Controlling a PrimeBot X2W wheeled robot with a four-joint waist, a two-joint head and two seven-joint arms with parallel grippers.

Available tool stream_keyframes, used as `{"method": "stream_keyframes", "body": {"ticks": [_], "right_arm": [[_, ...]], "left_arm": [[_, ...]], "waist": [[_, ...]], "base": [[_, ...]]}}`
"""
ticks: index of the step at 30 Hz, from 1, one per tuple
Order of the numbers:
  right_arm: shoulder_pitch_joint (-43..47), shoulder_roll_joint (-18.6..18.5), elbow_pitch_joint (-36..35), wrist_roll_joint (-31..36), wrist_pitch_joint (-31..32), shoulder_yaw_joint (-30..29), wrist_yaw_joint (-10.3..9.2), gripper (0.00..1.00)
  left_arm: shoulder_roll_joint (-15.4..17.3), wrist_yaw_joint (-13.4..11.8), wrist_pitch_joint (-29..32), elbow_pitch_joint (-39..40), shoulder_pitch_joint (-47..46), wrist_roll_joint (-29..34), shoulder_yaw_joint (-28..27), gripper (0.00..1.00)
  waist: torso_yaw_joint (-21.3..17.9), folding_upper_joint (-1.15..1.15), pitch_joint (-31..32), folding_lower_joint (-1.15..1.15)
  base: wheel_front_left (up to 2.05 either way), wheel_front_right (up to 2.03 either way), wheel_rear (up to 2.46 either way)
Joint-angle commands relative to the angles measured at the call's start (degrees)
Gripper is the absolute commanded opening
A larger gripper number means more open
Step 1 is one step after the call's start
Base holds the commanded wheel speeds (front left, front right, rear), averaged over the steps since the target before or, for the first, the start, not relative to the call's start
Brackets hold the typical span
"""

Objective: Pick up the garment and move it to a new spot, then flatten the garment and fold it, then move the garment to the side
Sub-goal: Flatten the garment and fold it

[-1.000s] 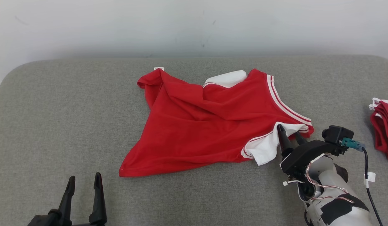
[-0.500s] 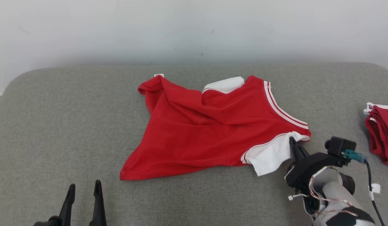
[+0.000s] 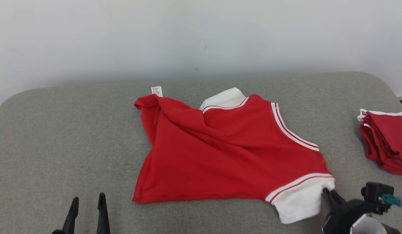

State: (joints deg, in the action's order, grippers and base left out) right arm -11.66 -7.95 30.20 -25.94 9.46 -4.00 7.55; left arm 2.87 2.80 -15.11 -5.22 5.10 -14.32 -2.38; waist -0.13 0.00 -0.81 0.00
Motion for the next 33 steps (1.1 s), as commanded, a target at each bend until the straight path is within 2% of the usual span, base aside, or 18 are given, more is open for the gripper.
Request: {"method": "stream_keyframes", "body": {"ticks": [1,3,4,8,11,15,19,25,33], "right_arm": [[3.5,1.6,-4.1,4.2,3.2,-2.8,-0.16,1.00],[6.7,2.7,-9.3,8.6,6.4,-5.7,-0.16,1.00],[6.7,2.7,-9.3,8.6,6.4,-5.7,-0.16,1.00],[12.5,4.7,-20.0,14.8,11.9,-9.8,-0.16,1.00],[14.5,5.0,-26.5,16.8,13.5,-11.2,-0.16,1.00],[13.8,5.1,-28.5,15.9,13.5,-11.2,-0.16,1.00],[9.0,5.1,-24.1,16.4,15.8,-9.3,-0.16,1.00],[-1.4,5.0,-11.9,19.8,18.8,-9.0,-0.16,1.00],[-10.7,2.9,3.0,23.1,16.1,-11.1,-0.16,1.00]], "left_arm": [[0.0,0.0,0.0,0.0,0.6,-0.4,0.1,1.00],[0.0,0.0,0.0,0.0,0.7,-0.4,0.1,1.00],[0.0,0.0,0.0,0.0,0.7,-0.4,0.1,1.00],[0.0,0.0,0.0,0.1,1.3,-0.4,-0.3,1.00],[0.0,-0.2,0.0,0.3,1.3,-0.5,-0.8,1.00],[0.0,-0.4,0.0,0.5,1.3,-0.6,-1.1,1.00],[0.0,-0.5,0.0,0.8,0.4,-0.5,-1.2,1.00],[0.0,0.1,0.0,1.0,-1.5,0.1,-1.1,1.00],[0.0,0.7,0.0,0.7,-2.5,1.0,-1.0,1.00]], "waist": [[0.1,0.00,0.3,0.00],[0.2,0.00,0.4,0.00],[0.2,0.00,0.4,0.00],[0.2,0.00,0.6,0.00],[-0.1,0.00,0.7,0.00],[-0.6,0.00,0.5,0.00],[-1.0,0.00,-0.4,0.00],[-0.7,0.00,-2.2,0.00],[0.9,0.00,-3.8,0.00]], "base": [[0.00,0.00,0.00],[0.00,0.00,0.00],[0.00,0.00,0.00],[0.00,0.00,0.00],[0.00,0.00,0.00],[0.00,0.00,0.00],[0.00,0.00,0.00],[0.00,0.00,0.00],[0.00,0.00,0.00]]}}
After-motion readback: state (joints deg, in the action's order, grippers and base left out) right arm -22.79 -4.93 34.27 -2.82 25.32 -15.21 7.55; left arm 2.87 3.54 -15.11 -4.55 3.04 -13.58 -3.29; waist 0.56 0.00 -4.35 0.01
